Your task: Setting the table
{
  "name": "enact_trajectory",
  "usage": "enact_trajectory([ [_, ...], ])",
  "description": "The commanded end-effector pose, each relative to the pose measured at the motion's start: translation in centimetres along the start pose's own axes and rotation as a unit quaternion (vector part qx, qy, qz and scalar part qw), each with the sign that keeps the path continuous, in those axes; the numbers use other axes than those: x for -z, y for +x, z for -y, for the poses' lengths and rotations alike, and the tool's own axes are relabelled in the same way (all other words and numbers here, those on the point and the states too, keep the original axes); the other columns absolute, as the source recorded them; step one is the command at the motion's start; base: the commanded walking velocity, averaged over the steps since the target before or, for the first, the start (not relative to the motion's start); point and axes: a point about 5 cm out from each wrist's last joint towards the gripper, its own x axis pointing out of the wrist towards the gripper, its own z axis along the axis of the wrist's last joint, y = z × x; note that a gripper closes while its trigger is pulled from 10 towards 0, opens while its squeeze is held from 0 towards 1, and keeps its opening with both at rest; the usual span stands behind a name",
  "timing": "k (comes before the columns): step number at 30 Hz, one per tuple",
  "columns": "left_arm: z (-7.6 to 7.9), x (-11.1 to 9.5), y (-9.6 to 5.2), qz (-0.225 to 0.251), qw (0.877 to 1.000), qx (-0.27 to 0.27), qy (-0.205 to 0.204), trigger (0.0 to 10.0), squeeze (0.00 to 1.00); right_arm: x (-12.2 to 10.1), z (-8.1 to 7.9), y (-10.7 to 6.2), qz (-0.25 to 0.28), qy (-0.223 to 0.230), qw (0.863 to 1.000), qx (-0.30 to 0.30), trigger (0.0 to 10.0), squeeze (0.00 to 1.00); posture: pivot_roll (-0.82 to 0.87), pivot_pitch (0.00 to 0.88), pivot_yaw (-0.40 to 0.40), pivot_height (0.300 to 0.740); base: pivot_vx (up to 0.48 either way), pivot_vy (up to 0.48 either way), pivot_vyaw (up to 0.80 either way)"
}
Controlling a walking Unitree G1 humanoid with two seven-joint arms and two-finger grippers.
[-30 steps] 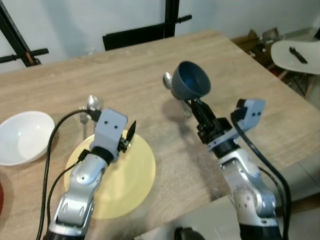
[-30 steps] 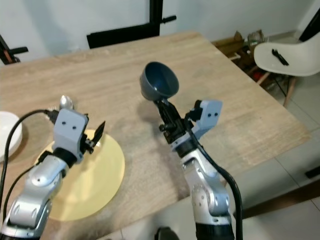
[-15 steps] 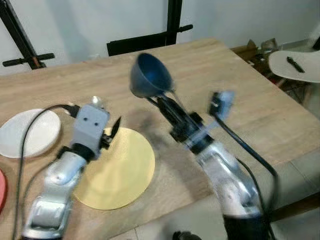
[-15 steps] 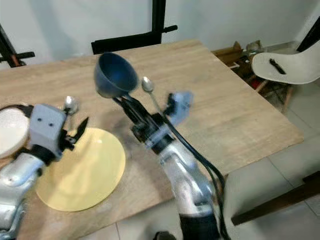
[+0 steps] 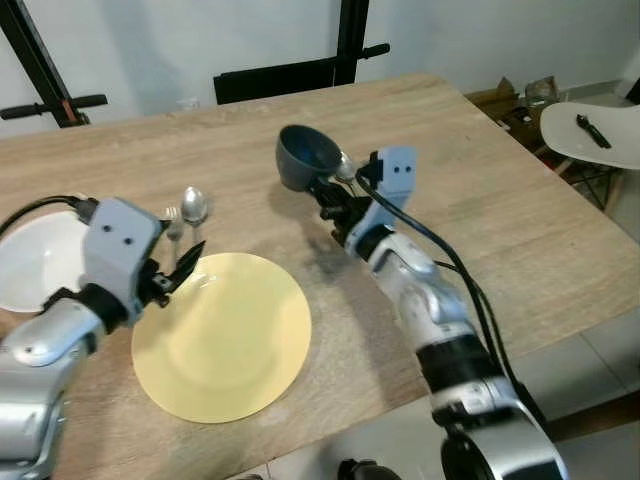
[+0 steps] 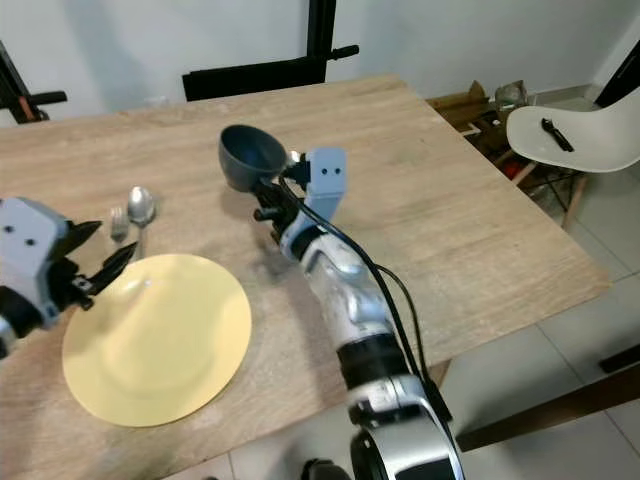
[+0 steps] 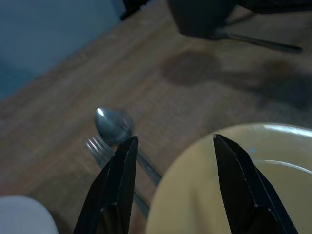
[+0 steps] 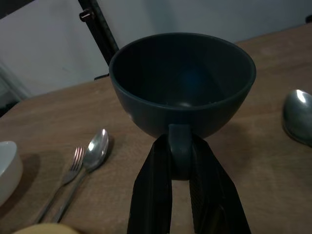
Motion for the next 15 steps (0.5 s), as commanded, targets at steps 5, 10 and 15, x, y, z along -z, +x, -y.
enact_trajectory([
  [5, 0.6, -0.5, -1.3, -0.014, 0.999, 0.039, 0.008, 10.0, 0.00, 1.4, 0.0, 0.9, -0.039, -0.021, 0.999, -0.003, 10.0, 0.00, 0.17, 0.115, 0.008, 0.740, 0.000, 0.000, 0.00],
  [10, 0.8, -1.0, -1.8, -0.013, 0.998, 0.054, 0.004, 10.0, 0.00, 1.6, 0.3, 1.2, -0.051, -0.083, 0.995, 0.001, 10.0, 0.00, 0.18, 0.125, 0.001, 0.740, 0.000, 0.000, 0.00],
  [15, 1.4, -1.3, -2.7, -0.015, 0.994, 0.099, -0.046, 10.0, 0.00, 1.3, 0.8, 1.3, -0.028, -0.104, 0.994, 0.010, 10.0, 0.00, 0.19, 0.130, 0.000, 0.740, 0.000, 0.000, 0.00],
])
